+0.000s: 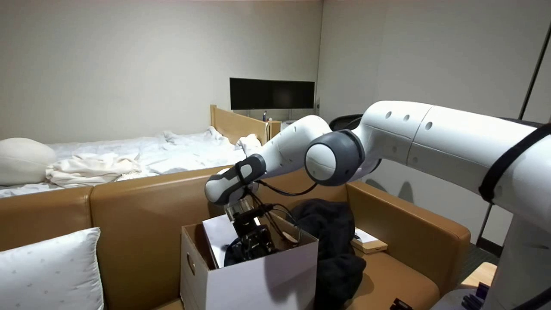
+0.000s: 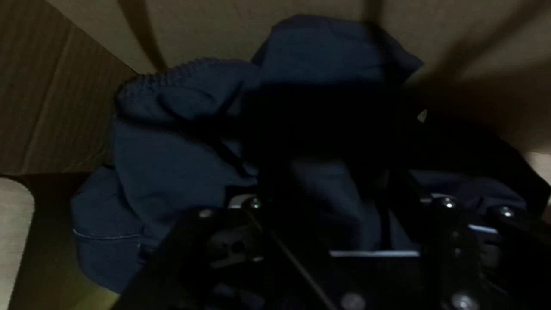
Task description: Remove the jersey from the box and put it on the couch
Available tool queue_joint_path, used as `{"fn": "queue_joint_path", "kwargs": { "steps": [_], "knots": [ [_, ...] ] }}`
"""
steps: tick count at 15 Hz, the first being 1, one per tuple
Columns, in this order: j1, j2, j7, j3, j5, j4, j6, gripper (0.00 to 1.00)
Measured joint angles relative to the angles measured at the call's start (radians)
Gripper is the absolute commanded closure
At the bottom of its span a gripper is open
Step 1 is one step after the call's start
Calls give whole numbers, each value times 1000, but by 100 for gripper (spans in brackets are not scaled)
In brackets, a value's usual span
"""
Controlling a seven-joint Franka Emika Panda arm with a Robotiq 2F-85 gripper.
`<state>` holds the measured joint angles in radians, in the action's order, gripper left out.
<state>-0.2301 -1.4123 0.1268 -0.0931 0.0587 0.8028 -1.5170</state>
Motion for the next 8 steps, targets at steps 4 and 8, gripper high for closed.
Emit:
{"fn": "queue_joint_path", "kwargs": {
  "steps": [4,8],
  "knots": [
    [-10,-40,0,-11,-54,-121,52,85],
    [-19,-51,0,-32,-87,-161,85,100]
  ]
}}
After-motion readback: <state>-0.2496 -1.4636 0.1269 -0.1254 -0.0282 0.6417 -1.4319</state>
